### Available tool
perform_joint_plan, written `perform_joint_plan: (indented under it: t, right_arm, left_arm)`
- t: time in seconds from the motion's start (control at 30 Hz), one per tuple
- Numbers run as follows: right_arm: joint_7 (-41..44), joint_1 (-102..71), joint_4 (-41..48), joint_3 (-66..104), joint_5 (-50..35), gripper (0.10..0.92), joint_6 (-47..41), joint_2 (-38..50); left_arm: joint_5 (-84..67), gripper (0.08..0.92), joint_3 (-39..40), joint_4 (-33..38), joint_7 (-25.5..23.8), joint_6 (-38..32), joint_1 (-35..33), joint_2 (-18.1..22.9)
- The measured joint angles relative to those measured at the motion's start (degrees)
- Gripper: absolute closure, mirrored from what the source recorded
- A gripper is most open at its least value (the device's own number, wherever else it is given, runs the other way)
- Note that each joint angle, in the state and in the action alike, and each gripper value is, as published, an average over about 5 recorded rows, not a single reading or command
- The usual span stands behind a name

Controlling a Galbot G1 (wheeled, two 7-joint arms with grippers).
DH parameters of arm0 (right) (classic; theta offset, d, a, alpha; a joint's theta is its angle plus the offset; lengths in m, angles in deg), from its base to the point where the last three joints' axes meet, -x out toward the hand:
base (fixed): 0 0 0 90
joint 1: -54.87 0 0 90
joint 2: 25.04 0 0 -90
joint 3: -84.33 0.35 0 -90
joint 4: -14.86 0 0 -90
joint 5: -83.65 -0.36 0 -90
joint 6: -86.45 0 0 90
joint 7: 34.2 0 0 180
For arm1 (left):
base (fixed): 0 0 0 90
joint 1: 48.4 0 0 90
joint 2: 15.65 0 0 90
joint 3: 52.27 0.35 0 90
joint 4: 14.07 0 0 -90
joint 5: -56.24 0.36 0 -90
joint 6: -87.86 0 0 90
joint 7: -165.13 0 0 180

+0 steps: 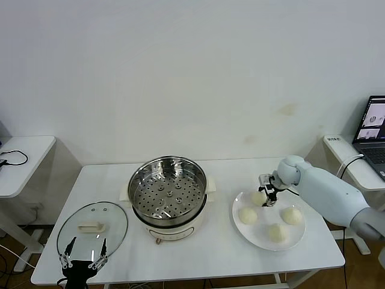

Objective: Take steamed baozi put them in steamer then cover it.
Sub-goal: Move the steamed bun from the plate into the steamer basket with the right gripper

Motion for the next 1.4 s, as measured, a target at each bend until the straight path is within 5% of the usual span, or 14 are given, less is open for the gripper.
perform_joint_plan:
  t: [0.63,1.03,1.4]
  right_arm:
    - [0.6,20.6,-10.1,-10.4,-13.3,0.389,-0.7,1.8]
    - [-3.5,29.6,-8.1,-18.2,-20.3,0.389,3.5,-11.1]
    - [-6.2,30.1,0.5,-22.9,-17.3,0.386,15.5,-24.3]
  left_arm:
    - [-0.7,0.177,0.0,0.2,0.0,-0.5,0.0,-0.8]
    - [-1.1,0.177,-1.0,0.5,-0.3,-0.8,0.2,-0.7]
    - [-1.8,0.177,-2.0,0.5,-0.6,-0.7,0.2,-1.6]
